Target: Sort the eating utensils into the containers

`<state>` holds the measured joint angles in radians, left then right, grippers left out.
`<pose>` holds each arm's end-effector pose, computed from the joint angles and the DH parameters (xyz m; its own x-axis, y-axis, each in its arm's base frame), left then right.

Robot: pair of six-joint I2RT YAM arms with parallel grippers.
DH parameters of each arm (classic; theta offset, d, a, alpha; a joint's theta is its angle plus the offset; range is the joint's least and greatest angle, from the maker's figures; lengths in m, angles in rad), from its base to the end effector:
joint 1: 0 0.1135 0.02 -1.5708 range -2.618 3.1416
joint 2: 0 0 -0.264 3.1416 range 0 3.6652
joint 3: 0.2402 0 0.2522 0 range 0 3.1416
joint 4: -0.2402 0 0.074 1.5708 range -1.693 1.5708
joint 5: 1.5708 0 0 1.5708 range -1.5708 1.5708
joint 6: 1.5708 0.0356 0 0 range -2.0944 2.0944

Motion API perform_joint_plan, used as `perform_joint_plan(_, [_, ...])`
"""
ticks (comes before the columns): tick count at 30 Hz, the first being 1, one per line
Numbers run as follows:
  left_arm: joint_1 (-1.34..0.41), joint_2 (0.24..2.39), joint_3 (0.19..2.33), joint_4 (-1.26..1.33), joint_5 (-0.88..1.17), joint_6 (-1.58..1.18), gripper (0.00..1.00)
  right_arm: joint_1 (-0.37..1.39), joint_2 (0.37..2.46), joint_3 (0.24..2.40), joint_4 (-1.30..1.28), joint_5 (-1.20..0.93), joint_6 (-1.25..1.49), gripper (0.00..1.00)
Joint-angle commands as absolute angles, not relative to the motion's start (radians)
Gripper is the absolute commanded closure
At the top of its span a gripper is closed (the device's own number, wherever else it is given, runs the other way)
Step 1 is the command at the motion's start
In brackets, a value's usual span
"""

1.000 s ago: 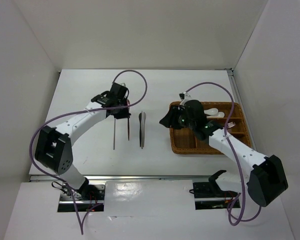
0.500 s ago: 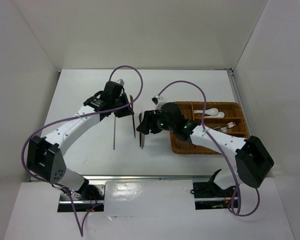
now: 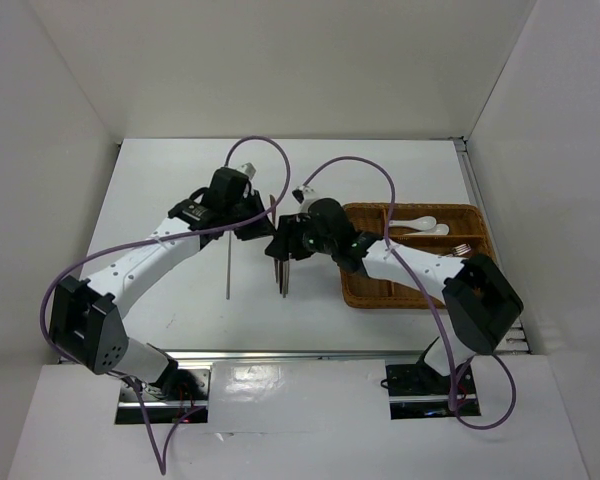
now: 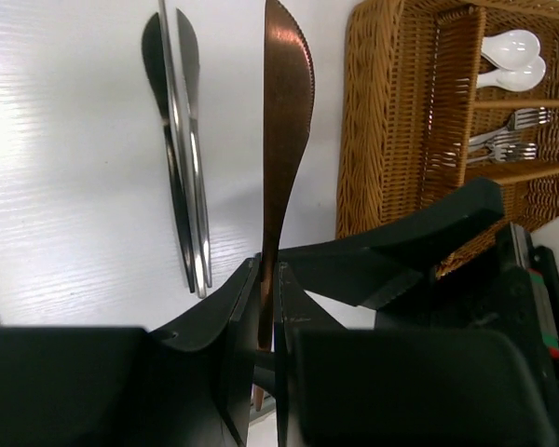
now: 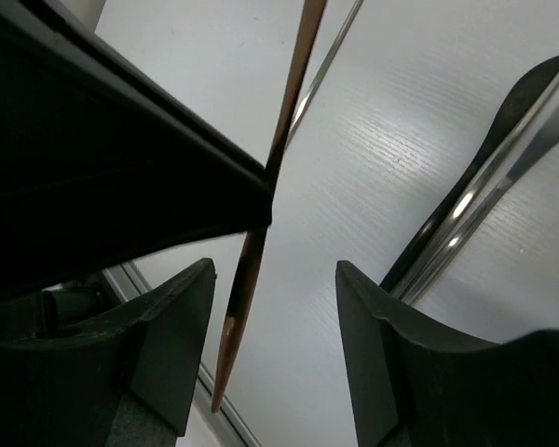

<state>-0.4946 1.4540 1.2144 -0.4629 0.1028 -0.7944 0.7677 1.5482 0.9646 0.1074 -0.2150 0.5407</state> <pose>0.2843 -0.1575 0.3052 -0.7845 -0.3832 -0.4875 -0.0266 0.8062 -0.5910 0.2453 0.2473 0.2427 -0.7022 0.0211 -0.7116 -0.5289 0.6536 0.5413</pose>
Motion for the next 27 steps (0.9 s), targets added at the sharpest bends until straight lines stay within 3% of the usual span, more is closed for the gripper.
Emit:
perform_joint_plan(1, [-0.500, 1.413, 1.194, -0.405, 0.135, -0.818, 0.90, 0.770, 1.575, 1.023, 0.172, -0.210, 0.523, 0.40])
perform_joint_plan(6, [-0.509, 1.404, 1.184, -0.416, 0.121, -0.807, 0.88, 0.770, 1.598, 1.055, 0.121, -0.137, 0.546, 0.88])
perform_joint_plan(9, [-0.509, 1.404, 1.204, -0.466, 0.045, -0.776, 0.69, 0.770, 1.588, 1.077, 0.016, -0.001, 0.618, 0.99])
perform_joint_plan(11, [-0.500, 1.404, 1.222, -0.509, 0.002, -0.752, 0.55, 0.770, 1.559, 1.077, -0.053, 0.081, 0.661, 1.00])
perform_joint_plan(15, [-0.459, 1.376, 1.259, -0.540, -0.078, -0.703, 0.44, 0.770, 1.484, 1.065, -0.246, 0.273, 0.788, 1.00])
perform_joint_plan(19, [-0.394, 1.365, 1.259, -0.552, -0.089, -0.678, 0.42, 0.770, 1.410, 1.065, -0.530, 0.484, 1.053, 1.00])
perform_joint_plan(23, [-0.371, 1.374, 1.240, -0.540, -0.071, -0.669, 0.42, 0.695, 1.371, 1.088, -0.935, 0.621, 1.606, 1.00])
perform_joint_plan(27, [-0.362, 1.384, 1.230, -0.531, -0.060, -0.669, 0.42, 0.566, 1.327, 1.032, -1.054, 0.632, 1.694, 1.00])
